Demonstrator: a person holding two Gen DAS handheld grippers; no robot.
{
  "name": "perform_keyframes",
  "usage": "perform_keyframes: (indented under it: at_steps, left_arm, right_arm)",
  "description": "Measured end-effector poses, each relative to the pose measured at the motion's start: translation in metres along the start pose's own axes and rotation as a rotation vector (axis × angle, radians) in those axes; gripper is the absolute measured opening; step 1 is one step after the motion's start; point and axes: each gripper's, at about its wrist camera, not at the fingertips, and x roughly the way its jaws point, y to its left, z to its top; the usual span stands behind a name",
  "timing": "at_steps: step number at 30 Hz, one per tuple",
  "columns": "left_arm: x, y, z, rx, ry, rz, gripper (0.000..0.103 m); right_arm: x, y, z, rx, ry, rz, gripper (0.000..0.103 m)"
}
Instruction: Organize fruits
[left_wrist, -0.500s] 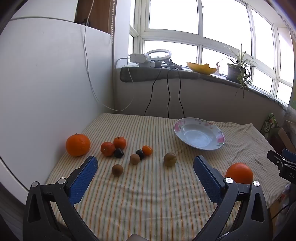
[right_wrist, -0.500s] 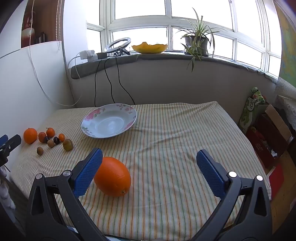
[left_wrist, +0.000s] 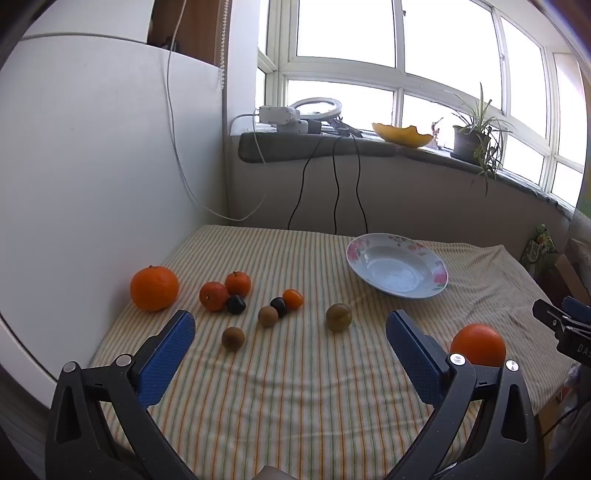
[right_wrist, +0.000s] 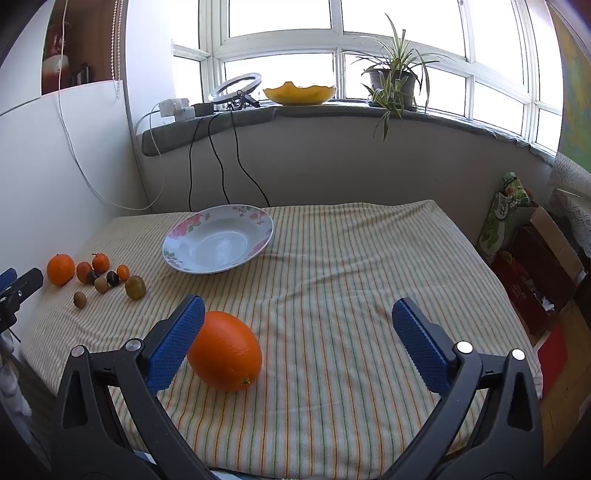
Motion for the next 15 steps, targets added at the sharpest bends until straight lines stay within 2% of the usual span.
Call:
perform_keyframes:
  at_steps: [15]
  left_arm:
    - [0.0025,-0.0063,-0.0006,0.001,0.008,-0.001,0.102]
  right_arm:
    - [0.0040,0.0037,-0.0063,0.002,0.013,0.005,0.103]
